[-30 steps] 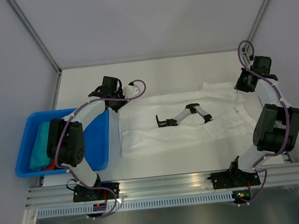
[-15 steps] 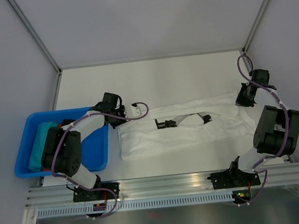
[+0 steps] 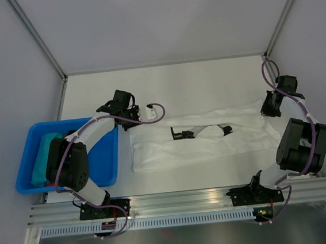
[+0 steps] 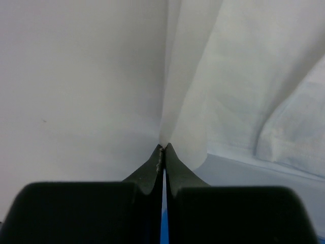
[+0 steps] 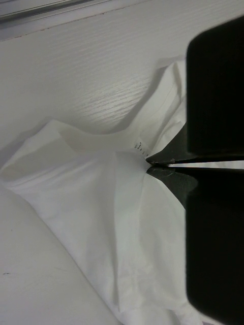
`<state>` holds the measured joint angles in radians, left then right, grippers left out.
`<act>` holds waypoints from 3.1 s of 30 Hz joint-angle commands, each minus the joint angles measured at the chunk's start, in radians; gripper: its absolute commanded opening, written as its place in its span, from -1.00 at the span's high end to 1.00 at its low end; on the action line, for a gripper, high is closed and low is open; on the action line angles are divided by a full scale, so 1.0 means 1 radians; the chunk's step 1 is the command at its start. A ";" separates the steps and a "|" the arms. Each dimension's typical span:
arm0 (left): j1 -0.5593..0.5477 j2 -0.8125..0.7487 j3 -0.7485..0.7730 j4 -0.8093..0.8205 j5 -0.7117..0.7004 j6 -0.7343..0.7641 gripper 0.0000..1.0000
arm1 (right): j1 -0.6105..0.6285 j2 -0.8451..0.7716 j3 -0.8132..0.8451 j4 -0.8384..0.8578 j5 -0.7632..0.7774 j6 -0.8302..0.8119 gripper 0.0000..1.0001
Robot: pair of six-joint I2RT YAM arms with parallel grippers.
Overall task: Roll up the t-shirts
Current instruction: Fold the tshirt
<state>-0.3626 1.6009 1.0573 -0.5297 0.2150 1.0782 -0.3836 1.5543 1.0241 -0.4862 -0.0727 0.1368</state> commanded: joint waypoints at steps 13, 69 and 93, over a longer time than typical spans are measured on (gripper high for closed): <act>-0.001 0.111 0.011 0.466 -0.251 -0.063 0.95 | 0.051 0.043 0.007 0.101 -0.108 0.053 1.00; -0.022 -0.019 0.167 -0.446 0.210 0.054 0.36 | 0.202 -0.099 0.165 -0.134 0.092 0.004 -0.05; -0.062 0.246 0.095 -0.064 -0.126 -0.452 0.76 | 0.807 0.236 0.088 0.120 -0.030 0.179 0.99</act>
<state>-0.4194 1.8507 1.1927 -0.6323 0.1169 0.6315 0.4046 1.8095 1.1172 -0.3614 -0.1326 0.3241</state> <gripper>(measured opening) 0.121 0.004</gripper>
